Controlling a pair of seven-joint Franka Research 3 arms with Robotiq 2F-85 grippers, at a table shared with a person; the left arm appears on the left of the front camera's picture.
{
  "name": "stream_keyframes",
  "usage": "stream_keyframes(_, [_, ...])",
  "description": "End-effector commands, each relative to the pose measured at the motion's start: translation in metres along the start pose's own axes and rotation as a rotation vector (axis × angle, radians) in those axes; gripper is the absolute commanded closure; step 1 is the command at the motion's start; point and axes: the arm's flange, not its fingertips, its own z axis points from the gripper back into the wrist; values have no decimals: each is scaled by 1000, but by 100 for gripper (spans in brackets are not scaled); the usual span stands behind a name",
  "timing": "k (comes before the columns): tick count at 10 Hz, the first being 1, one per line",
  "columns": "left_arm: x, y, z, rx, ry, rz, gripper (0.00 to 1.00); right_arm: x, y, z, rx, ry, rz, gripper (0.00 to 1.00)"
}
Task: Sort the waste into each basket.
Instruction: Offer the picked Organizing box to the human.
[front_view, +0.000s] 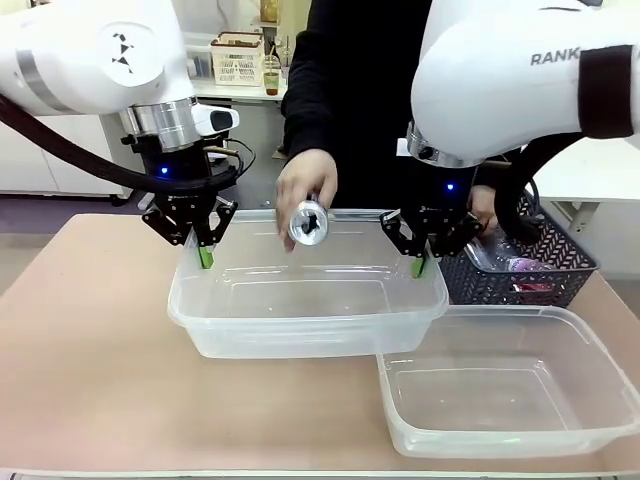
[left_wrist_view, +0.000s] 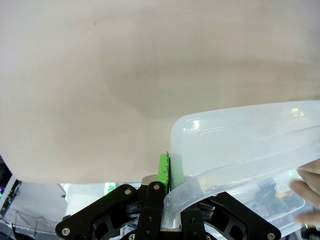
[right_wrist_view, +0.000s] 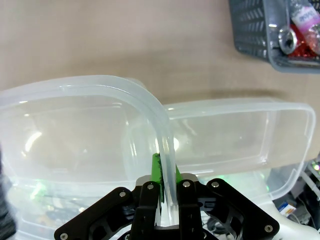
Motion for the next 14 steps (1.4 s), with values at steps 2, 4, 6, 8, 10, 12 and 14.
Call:
stream_keyframes(2, [-5,1,1,3,-3,-7,96,-2,4,5,-1,4,-7,95])
stream_keyframes(4, [-5,1,1,3,-3,-7,96,-2,4,5,-1,4,-7,95])
stream_keyframes(6, [-5,1,1,3,-3,-7,96,-2,4,5,-1,4,-7,95])
stream_keyframes(8, [-5,1,1,3,-3,-7,96,-2,4,5,-1,4,-7,95])
stream_keyframes(10, [-5,1,1,3,-3,-7,96,-2,4,5,-1,4,-7,95])
stream_keyframes(12, [-5,1,1,3,-3,-7,96,-2,4,5,-1,4,-7,95])
stream_keyframes(14, [-5,1,1,3,-3,-7,96,-2,4,5,-1,4,-7,95])
